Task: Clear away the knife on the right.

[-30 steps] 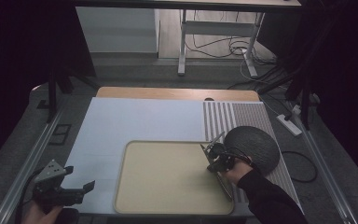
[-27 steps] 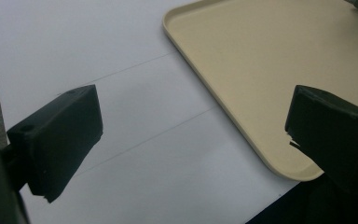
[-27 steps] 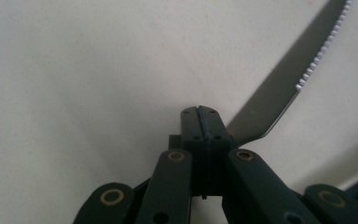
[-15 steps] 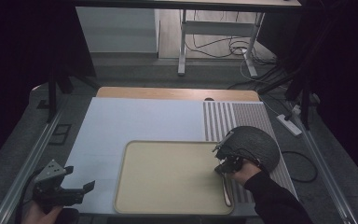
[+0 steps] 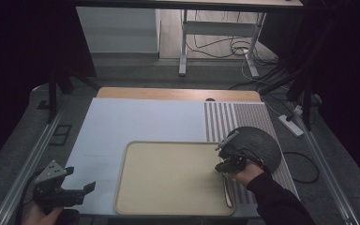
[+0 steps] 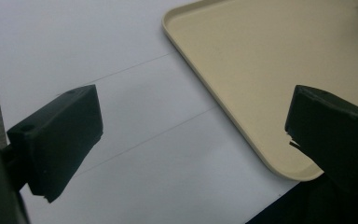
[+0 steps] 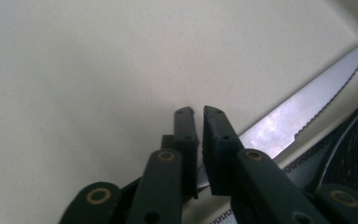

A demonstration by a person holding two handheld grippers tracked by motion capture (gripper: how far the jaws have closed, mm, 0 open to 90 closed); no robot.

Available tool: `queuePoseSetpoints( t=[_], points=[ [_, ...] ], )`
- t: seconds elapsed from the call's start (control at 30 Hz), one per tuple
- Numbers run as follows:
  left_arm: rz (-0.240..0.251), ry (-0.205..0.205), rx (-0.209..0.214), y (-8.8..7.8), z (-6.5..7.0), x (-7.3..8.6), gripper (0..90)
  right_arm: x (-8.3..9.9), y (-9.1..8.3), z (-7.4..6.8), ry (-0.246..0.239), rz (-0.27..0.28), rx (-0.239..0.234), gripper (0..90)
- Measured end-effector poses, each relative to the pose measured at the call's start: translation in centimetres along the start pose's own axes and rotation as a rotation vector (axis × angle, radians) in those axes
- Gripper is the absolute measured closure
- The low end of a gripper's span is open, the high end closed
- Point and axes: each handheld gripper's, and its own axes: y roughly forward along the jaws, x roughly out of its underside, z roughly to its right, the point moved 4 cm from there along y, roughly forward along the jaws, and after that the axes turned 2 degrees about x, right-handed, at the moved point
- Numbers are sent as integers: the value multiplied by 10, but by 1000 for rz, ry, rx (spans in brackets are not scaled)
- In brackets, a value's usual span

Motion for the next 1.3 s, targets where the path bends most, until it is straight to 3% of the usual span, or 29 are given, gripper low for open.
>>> queuePoseSetpoints(
  t=[0.27, 0.6, 0.83, 1.0, 1.3],
  points=[
    [0, 0, 0, 0, 0, 0, 37, -4, -8, -2, 38, 40, 31, 663],
    [-1, 0, -1, 0, 0, 0, 38, -5, -19, -4, 82, 80, 54, 360],
    [-1, -1, 0, 0, 0, 0, 38, -1, -25, -7, 56, 97, 97, 256],
    [-2, 0, -1, 0, 0, 0, 38, 6, -30, -2, 98, 136, 106, 141],
    [-3, 0, -2, 0, 0, 0, 38, 18, -34, 1, 109, 154, 109, 26]
  ],
)
